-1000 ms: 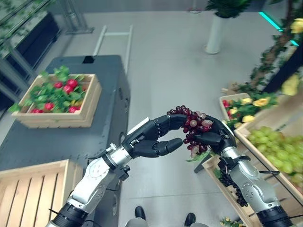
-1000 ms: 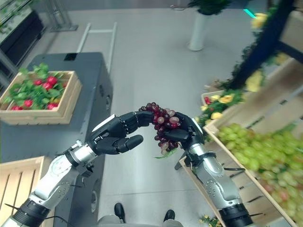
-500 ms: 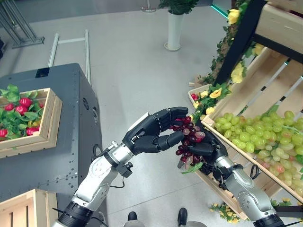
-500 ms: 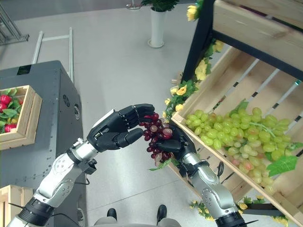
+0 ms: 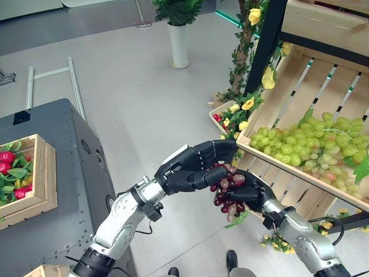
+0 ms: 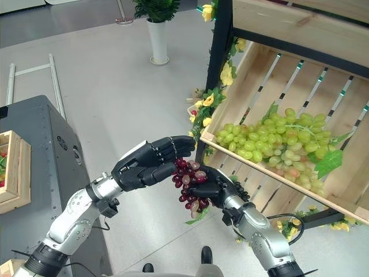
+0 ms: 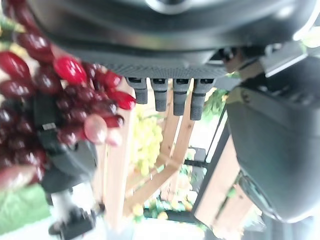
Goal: Pick up the fruits from the basket on one side to the basket on the other side
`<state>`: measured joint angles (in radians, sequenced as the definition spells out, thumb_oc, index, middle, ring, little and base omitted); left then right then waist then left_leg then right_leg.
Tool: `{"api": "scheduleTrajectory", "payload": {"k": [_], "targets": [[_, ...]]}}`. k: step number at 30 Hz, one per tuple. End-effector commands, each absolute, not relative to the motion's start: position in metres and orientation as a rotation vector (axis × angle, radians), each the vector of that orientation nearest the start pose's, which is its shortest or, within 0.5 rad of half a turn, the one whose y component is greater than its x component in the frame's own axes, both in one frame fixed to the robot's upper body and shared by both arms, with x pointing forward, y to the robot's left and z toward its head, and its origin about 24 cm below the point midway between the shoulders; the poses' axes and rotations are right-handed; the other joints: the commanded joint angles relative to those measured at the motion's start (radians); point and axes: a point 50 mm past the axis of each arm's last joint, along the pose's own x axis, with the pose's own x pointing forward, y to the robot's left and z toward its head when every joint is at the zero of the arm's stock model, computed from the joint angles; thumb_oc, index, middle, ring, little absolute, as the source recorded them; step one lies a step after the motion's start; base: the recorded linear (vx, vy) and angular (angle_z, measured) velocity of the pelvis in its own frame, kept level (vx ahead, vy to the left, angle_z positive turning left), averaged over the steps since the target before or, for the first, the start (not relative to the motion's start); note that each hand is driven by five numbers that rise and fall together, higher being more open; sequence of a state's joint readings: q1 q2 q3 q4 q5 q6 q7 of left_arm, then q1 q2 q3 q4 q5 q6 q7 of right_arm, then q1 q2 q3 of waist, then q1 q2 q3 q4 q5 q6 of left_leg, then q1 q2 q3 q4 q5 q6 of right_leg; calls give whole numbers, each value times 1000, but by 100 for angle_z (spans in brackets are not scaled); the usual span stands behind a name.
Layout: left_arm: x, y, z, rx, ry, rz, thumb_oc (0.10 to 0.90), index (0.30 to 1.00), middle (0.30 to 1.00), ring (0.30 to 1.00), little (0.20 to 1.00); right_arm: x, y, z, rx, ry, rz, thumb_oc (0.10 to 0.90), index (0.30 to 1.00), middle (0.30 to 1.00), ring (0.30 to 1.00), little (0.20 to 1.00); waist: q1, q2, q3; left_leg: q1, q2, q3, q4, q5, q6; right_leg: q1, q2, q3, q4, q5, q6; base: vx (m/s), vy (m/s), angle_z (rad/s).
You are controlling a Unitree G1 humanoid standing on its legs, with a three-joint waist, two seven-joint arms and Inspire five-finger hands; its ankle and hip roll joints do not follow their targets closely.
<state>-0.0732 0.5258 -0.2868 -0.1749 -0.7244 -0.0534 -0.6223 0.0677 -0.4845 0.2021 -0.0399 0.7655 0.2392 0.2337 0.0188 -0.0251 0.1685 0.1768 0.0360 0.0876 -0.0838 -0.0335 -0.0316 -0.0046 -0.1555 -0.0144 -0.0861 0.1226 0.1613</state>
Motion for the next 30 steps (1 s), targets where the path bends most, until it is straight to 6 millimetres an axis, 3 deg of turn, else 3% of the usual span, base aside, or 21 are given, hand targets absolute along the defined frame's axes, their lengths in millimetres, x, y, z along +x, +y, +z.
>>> {"api": "scheduleTrajectory", "payload": {"k": [1,3,8,13,16,20,25,30], "targets": [[236,138,125,-275,-302,-1121,800,900,900,900,900,242,-174,60,462,116,550,400,300,300,300,300,-18,-4,-75,-114,-57,-37,91,-38,34,51,-22,-60,88,-98,9,-2,323,-18],[230,133,120,-314,-265,-1266,800,900,900,900,900,239,-175,48,492,160,537,400,300,300,300,300,-25,-3,-65,-109,-71,-27,87,-42,51,25,-48,-55,114,-82,25,-18,323,-19],[221,120,110,-244,-155,-1539,800,900,900,900,900,238,-171,34,501,235,564,400,300,300,300,300,-38,-4,-61,-90,-95,33,41,-59,64,-54,-113,-87,105,35,60,-57,167,-53],[218,128,100,-133,-42,-1603,800,900,900,900,900,242,-177,26,483,297,571,400,300,300,300,300,-21,15,-68,-85,-80,125,11,-48,77,-73,-135,-199,223,31,58,-66,3,-85],[215,130,98,-186,-23,-1610,800,900,900,900,900,237,-180,15,472,338,561,400,300,300,300,300,-16,19,-72,-77,-71,142,5,-52,77,-38,-145,-219,173,17,55,-35,-144,-33],[205,123,82,-178,57,-1693,800,900,900,900,900,233,-179,0,467,377,526,400,300,300,300,300,-21,8,-83,-70,-45,134,-3,-45,64,5,-113,-209,83,-10,63,3,-258,-9],[195,121,65,-111,197,-1760,800,900,900,900,900,235,-182,-3,451,386,477,400,300,300,300,300,-37,10,-80,-67,-2,146,-4,-23,45,26,-50,-193,67,-58,47,-17,-236,-33],[190,130,39,160,445,-1757,800,900,900,900,900,241,-195,-3,437,361,375,400,300,300,300,300,-47,15,-60,-95,28,140,-4,3,14,34,-15,-202,26,-59,24,-49,-102,-11]]}}
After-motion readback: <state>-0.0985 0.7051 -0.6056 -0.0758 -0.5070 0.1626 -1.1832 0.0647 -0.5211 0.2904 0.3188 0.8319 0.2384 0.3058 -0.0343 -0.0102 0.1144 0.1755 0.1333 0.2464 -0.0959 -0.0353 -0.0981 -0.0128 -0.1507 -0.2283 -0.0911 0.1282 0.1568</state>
